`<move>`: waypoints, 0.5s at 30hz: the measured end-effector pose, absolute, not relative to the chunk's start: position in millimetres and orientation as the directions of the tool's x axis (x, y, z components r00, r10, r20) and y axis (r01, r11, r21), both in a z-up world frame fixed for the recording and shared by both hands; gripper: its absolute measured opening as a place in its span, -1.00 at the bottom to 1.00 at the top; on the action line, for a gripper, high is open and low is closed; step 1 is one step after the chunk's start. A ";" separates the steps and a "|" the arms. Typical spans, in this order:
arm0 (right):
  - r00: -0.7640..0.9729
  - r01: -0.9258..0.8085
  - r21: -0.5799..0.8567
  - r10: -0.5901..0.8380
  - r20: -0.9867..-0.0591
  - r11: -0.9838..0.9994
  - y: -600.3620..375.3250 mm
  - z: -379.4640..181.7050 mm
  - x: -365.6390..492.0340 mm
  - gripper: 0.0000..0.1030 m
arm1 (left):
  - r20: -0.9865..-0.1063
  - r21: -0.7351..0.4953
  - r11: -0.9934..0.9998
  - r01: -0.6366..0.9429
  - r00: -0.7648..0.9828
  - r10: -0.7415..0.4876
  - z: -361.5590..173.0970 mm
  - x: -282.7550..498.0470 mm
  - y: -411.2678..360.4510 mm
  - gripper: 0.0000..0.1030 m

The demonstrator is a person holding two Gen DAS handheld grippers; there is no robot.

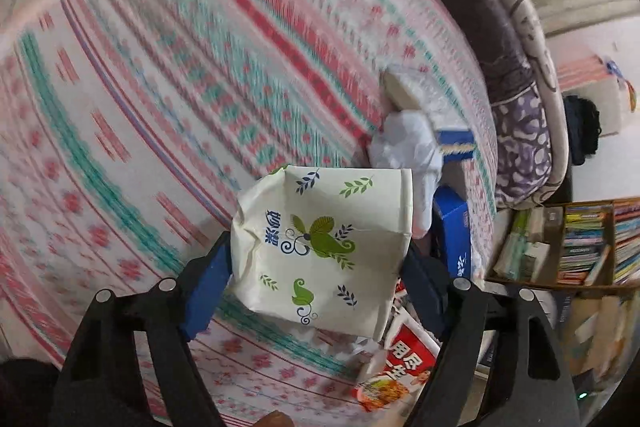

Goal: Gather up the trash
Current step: 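Grasp the white paper cup with the left tool while the right tool grasps the white plastic strip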

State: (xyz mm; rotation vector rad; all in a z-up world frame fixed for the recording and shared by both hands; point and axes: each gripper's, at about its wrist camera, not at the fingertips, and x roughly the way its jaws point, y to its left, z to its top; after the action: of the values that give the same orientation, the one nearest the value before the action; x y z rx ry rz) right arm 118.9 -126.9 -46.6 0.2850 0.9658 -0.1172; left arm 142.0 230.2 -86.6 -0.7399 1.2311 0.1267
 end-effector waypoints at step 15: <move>0.530 0.021 0.230 0.185 -0.828 0.973 -62.4 -54.6 130.8 0.86 | -0.918 0.058 0.958 -0.279 0.362 0.161 -48.1 142.5 234.1 0.50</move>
State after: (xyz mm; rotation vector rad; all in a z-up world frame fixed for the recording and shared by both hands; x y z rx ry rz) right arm 130.8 -62.4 -54.6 0.2228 1.0097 0.0988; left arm 142.5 234.1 -48.1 -0.1149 1.1673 0.2842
